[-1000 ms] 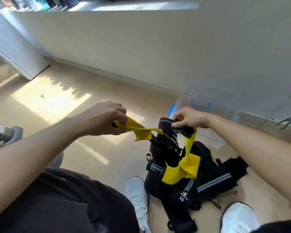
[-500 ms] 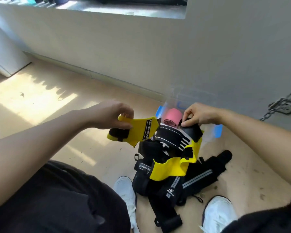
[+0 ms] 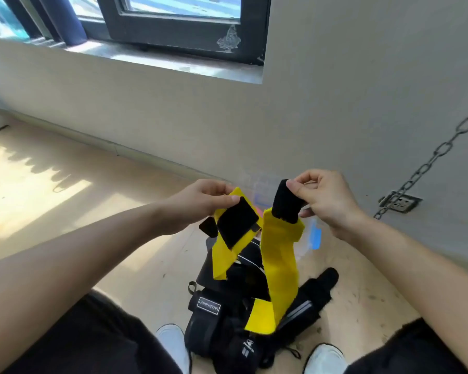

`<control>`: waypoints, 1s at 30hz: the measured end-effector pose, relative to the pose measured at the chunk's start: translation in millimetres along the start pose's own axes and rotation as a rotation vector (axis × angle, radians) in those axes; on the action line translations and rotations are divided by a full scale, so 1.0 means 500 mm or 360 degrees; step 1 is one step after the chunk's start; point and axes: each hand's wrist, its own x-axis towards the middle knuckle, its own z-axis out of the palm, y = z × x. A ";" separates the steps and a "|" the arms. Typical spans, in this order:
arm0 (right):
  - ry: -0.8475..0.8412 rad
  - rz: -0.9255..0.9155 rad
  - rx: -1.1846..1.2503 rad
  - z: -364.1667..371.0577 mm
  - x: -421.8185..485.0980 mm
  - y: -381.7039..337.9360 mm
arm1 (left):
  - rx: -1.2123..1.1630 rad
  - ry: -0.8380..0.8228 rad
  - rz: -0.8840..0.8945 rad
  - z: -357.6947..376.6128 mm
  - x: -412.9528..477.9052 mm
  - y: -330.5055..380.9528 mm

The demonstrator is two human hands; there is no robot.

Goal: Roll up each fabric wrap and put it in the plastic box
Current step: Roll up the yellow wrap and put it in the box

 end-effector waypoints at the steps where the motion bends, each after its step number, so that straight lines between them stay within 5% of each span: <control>1: -0.0013 0.0053 0.0087 0.002 -0.003 0.003 | -0.0023 -0.0009 0.0000 0.000 0.004 0.001; 10: -0.0327 0.0234 0.0620 -0.016 0.002 -0.017 | -0.0192 -0.0043 -0.0022 0.002 0.016 0.004; 15: -0.0266 0.0330 0.0854 0.009 0.009 -0.021 | -0.0161 0.0021 -0.0135 0.000 0.024 0.003; 30: -0.0422 0.0051 0.0707 0.042 0.001 -0.019 | -0.0194 0.0050 -0.0235 -0.007 0.023 0.005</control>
